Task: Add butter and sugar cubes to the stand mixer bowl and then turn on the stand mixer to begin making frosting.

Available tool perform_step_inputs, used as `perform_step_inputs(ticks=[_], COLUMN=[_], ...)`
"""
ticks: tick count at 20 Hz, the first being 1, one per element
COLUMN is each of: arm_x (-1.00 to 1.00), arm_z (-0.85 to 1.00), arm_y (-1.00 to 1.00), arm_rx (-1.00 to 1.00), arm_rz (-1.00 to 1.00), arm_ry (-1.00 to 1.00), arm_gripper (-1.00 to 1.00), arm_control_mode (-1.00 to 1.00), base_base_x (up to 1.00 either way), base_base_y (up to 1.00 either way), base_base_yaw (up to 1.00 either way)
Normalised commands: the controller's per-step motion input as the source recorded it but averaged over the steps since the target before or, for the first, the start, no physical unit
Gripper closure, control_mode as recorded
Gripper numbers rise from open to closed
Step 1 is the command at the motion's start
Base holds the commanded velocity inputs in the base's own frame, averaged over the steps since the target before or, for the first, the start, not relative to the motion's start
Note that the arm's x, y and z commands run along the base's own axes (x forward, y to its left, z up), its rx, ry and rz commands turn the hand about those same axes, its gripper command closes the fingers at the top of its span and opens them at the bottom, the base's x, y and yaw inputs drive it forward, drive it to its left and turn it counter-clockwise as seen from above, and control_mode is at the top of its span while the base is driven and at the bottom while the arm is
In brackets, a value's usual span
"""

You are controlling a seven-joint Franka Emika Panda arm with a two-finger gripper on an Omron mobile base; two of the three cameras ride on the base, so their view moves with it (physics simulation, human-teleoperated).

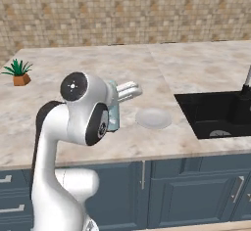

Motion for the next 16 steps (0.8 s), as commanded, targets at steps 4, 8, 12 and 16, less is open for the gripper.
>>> perform_step_inputs(ticks=[4,8,12,16], arm_x=[-0.56,-0.47,-0.11,0.00], arm_z=[0.22,0.20,0.02,0.00], arm_y=[-0.36,-0.21,-0.09,0.00], arm_rx=[0.26,0.23,0.14,0.19], arm_rz=[0.14,0.14,0.12,0.02], arm_ry=[-0.19,-0.01,0.18,0.34], arm_gripper=[-1.00,-1.00,-1.00,-1.00], arm_control_mode=[-1.00,-1.00,-1.00,-1.00], base_base_x=[0.00,0.00,0.00,0.00], base_base_y=[0.00,0.00,0.00,0.00], base_base_yaw=[0.00,0.00,0.00,0.00])
